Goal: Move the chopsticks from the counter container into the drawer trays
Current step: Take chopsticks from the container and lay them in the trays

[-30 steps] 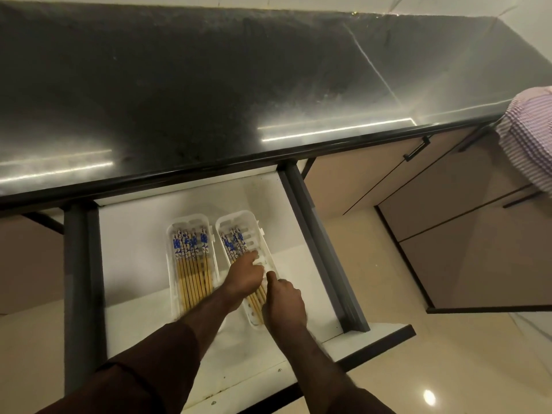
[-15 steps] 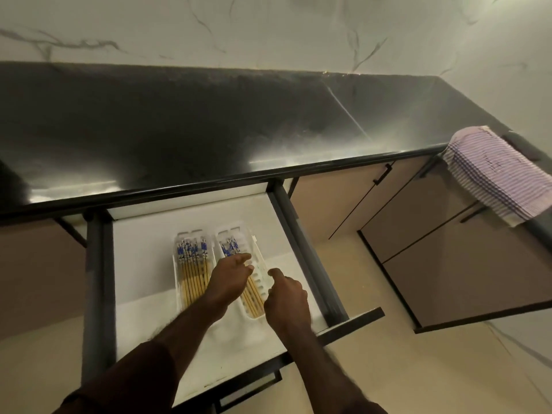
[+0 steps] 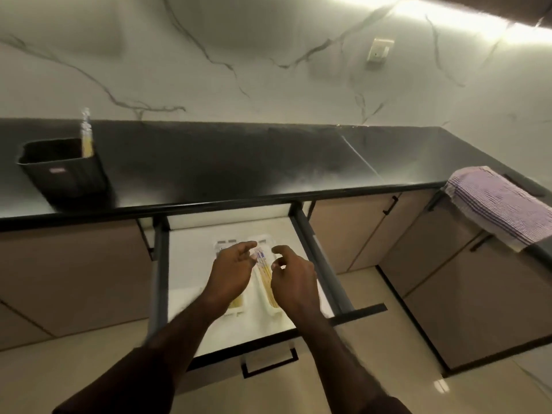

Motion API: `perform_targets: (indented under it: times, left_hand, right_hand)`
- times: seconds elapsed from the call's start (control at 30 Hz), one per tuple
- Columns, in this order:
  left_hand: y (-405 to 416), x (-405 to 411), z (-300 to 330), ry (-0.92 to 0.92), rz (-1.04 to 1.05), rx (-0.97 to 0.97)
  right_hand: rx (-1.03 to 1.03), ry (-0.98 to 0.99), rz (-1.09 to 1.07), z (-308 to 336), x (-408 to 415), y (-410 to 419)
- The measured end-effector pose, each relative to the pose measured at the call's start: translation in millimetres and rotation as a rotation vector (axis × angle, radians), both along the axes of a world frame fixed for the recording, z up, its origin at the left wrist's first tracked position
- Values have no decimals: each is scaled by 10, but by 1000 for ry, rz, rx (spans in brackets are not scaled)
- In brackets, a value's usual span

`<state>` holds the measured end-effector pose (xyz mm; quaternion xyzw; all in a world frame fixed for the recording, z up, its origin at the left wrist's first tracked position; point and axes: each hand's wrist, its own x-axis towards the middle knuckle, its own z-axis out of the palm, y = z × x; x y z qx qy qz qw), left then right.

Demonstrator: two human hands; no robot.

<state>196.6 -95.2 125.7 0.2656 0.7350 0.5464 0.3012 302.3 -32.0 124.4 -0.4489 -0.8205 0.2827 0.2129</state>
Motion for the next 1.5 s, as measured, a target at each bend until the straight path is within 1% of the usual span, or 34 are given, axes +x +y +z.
perform_targets:
  times: [0.1,0.2,0.37,0.53,0.63,0.8,0.97,1.2,1.33,1.5]
  left_hand:
    - [-258,-207,191,62,44,19]
    - [-497,-467,321,107,92,41]
    - [-1030,-982,440,115,146,82]
    - [-1710,-1687,509,118,116,107]
    - [-2070,-2222,544,160,103,111]
    - [-2462,-2880,664,237,71,94]
    - [-2666,-3362,744,238,74,125]
    - [-2775,-3928,665,226,122,126]
    - [-2655,-4267,631,231,129,125]
    - [-2230,-4666,620,210,114,136]
  right_hand:
    - [21,67,16,168,-215,-186]
    - [22,94,41,295,-471,-382]
    - [44,126,62,403,-1012,-789]
    - [56,184,24,465,-1621,-1304]
    - [53,201,18,512,-2035,-1643]
    - [61,220,60,625,-2682,-2098]
    - [63,244,125,683,-3201,-2303]
    - [61,235,185,645,-3857,-2259]
    - [60,259,196,563,-4245,-2119]
    - [18,315,216,517,-4648,-1745]
